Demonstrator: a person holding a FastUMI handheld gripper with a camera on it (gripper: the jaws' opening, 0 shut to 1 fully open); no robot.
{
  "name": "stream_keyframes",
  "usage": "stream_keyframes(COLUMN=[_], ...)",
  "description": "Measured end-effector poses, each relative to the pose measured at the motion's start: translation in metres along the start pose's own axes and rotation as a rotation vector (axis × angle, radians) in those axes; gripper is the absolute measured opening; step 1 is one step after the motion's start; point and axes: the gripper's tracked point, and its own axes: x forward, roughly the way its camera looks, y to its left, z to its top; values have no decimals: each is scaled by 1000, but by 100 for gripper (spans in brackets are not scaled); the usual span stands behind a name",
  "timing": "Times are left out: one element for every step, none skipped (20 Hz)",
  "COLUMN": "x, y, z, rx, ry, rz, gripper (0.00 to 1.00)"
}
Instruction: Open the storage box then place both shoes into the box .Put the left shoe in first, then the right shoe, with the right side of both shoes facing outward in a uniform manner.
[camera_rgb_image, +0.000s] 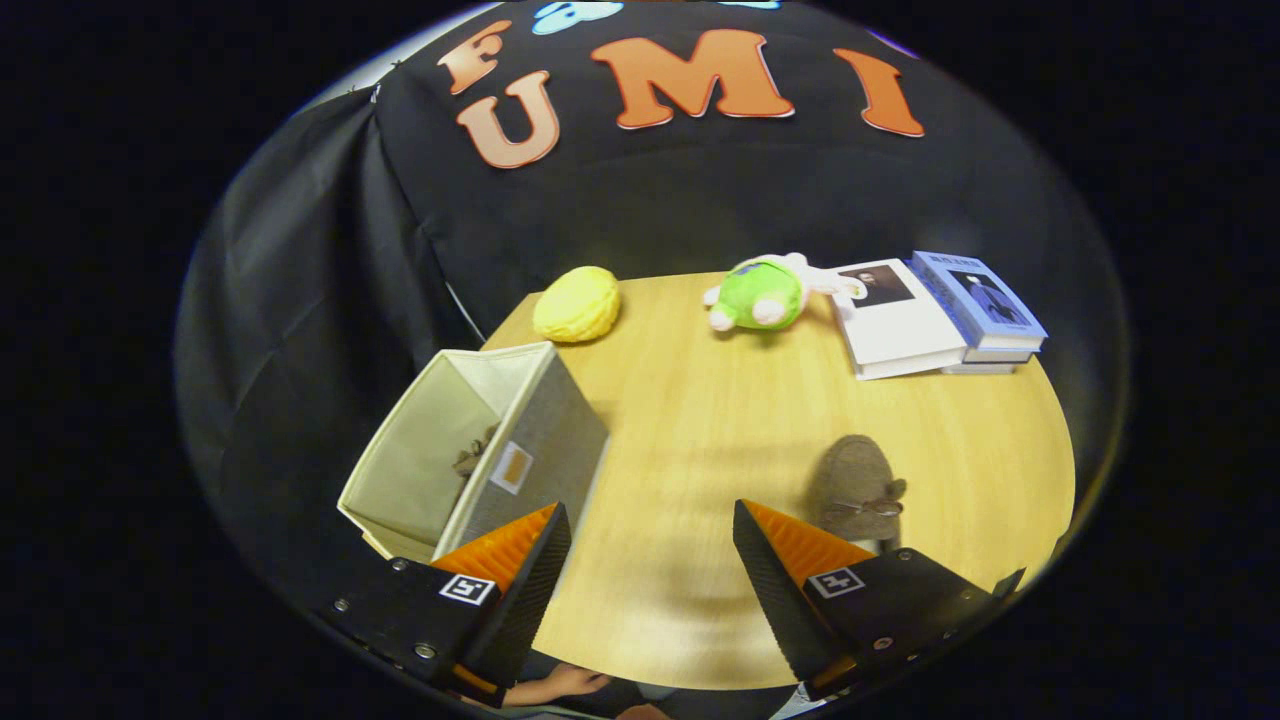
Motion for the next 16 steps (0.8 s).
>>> stream_keyframes(x=[0, 0, 1, 1, 1, 0, 1, 2, 3, 4, 6, 10, 13, 19, 25, 31], y=[-19, -40, -62, -83, -99, -110, -117, -125, -131, -138, -145, -152, -156, -161, -166, -171], z=[-3, -4, -8, -12, -16, -24, -32, -39, -46, -51, -57, -62, -67, -71, -75, -79], rx=[5, -7, -33, -49, -63, -64, -51, -29, -16, -10, -8, -2, 10, 22, 37, 46], ry=[-1, -13, -12, -15, -12, -3, 9, 24, 37, 50, 62, 76, 89, 101, 114, 129], rz=[-34, -87, -139, -191, -224, -242, -243, -240, -235, -240, -246, -248, -246, -246, -248, -253], gripper=[98, 97, 97, 97, 97, 96, 96, 94, 94, 93, 93, 92, 92, 92, 92, 89])
